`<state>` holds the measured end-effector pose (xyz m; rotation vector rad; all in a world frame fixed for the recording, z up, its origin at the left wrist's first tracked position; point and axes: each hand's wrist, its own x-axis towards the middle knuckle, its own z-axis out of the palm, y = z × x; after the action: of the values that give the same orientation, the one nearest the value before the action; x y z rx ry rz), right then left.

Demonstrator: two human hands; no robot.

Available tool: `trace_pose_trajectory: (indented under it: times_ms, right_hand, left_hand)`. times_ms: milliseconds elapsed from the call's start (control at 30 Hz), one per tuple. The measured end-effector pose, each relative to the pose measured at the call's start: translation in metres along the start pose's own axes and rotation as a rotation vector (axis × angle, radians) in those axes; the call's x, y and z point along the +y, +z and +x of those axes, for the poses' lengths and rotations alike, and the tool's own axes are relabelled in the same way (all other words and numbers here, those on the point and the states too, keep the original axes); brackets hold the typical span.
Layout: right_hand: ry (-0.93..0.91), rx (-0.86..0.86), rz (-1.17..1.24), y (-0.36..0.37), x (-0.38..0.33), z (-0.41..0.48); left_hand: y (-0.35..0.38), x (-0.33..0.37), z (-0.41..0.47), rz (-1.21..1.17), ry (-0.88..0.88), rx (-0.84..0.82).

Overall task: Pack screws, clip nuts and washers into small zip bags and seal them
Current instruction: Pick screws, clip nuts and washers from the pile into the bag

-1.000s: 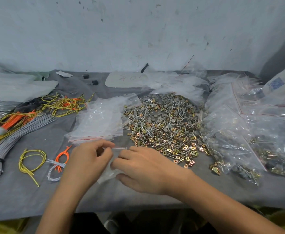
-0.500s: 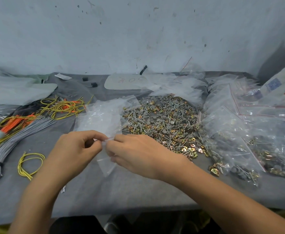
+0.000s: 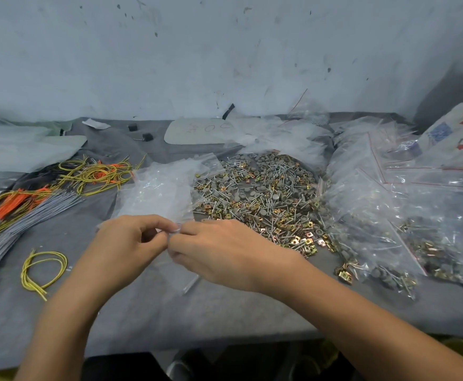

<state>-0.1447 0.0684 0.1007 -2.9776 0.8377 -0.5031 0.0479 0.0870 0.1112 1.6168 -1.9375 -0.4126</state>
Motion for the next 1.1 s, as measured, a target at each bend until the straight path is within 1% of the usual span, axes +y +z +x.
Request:
trace_pose_trajectory:
  times_ms: [67,200,267,367,500,633,700,767,800,867,900,933,967,1000,1033,1100]
  right_hand:
    - [-0.002,0.044,-0.017,0.002,0.0,0.0]
    - [0.05,0.116,-0.01,0.017,0.003,-0.01]
    - [0.064,0.099,-0.027,0.026,0.005,-0.015]
    - [0.05,0.073,-0.092,0.033,0.005,-0.02]
    - [0.005,0.089,-0.108,0.034,0.007,-0.02]
    - [0.015,0.153,-0.135,0.037,0.008,-0.027]
    - [0.025,0.151,-0.166,0.042,0.006,-0.038]
    - [0.064,0.159,-0.114,0.048,0.003,-0.055]
    - [0.099,0.199,-0.054,0.049,0.003,-0.064]
    - [0.191,0.368,0.041,0.048,0.01,-0.082]
    - [0.261,0.453,0.044,0.046,0.018,-0.09]
    - [0.358,0.497,0.027,0.044,0.029,-0.098]
    - [0.473,0.477,0.003,0.041,0.043,-0.105]
    - [0.591,0.394,-0.022,0.039,0.059,-0.113]
    - [0.688,0.275,-0.045,0.037,0.075,-0.119]
    - [0.792,0.019,-0.095,0.036,0.103,-0.132]
  left_hand:
    - [-0.002,-0.001,0.001,0.023,0.013,0.039]
    - [0.001,0.002,-0.006,0.079,0.075,0.286]
    - [0.011,0.005,-0.01,0.117,0.117,0.341]
    - [0.029,0.0,-0.01,0.177,0.15,0.296]
    - [0.041,-0.01,-0.005,0.128,0.11,0.169]
    - [0.048,-0.015,-0.004,0.08,0.083,0.161]
    - [0.059,-0.014,-0.008,0.043,0.077,0.171]
    - [0.071,-0.009,-0.013,-0.021,0.056,0.169]
    - [0.077,-0.007,-0.016,-0.046,0.051,0.164]
    - [0.092,-0.002,-0.02,-0.071,0.055,0.138]
    - [0.1,0.001,-0.023,-0.094,0.059,0.122]
    - [0.108,0.003,-0.025,-0.12,0.065,0.106]
    - [0.115,0.005,-0.027,-0.139,0.073,0.091]
    - [0.121,0.006,-0.029,-0.144,0.079,0.078]
    - [0.126,0.006,-0.029,-0.142,0.078,0.064]
    - [0.135,0.005,-0.029,-0.134,0.069,0.045]
